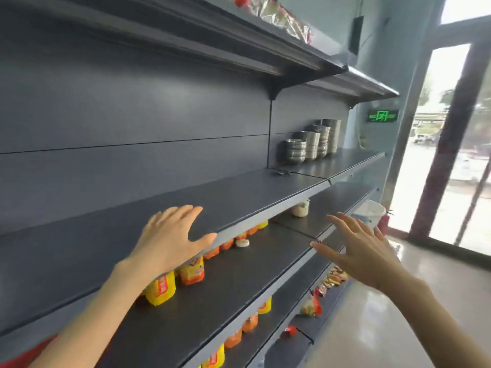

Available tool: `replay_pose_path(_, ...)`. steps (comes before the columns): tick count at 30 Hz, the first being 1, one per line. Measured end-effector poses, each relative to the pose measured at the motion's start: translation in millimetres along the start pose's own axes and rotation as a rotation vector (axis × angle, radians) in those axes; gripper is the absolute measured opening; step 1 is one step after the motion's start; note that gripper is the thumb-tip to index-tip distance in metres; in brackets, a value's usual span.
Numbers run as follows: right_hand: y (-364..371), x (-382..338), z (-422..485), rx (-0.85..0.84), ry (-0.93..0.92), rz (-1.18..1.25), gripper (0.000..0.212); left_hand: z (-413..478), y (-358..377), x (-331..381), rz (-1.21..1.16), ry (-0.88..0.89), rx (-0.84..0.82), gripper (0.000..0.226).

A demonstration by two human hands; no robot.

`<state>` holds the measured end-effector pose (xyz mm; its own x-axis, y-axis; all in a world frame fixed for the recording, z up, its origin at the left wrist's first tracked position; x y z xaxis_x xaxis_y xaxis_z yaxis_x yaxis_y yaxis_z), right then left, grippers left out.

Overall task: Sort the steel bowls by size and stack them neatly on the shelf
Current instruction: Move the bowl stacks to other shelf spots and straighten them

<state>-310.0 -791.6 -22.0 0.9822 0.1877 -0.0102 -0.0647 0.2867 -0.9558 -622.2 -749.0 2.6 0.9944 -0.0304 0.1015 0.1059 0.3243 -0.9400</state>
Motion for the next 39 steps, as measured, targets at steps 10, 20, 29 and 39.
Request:
replay_pose_path(10, -10, 124, -14, -0.006, 0.22, -0.104, 0.097, 71, 37, 141, -0.047, 0.183, -0.008, 0.087)
replay_pose_path(20, 4, 255, 48, 0.056, 0.291, -0.187, 0.104, 182, 95, 273, -0.069, 0.265, -0.008, 0.098)
replay_pose_path(29, 28, 393, 83, 0.043, 0.358, -0.21, 0.119, 258, 134, 404, -0.1, 0.315, 0.009, 0.107)
replay_pose_path(39, 58, 567, 119, 0.038, 0.355, -0.16, 0.125, 330, 201, 546, -0.049, 0.255, -0.008, 0.081)
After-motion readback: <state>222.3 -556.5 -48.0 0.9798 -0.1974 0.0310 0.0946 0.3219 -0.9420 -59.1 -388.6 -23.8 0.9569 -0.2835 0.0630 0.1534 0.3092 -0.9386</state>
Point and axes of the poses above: each hand's wrist, its own z-axis towards the middle knuckle, its own y-axis out of the palm, x = y × z, the point moved 9 cm from there along z, towards the middle knuckle, and after that the axes turned 15 degrees about -y, right-handed, at the moved point
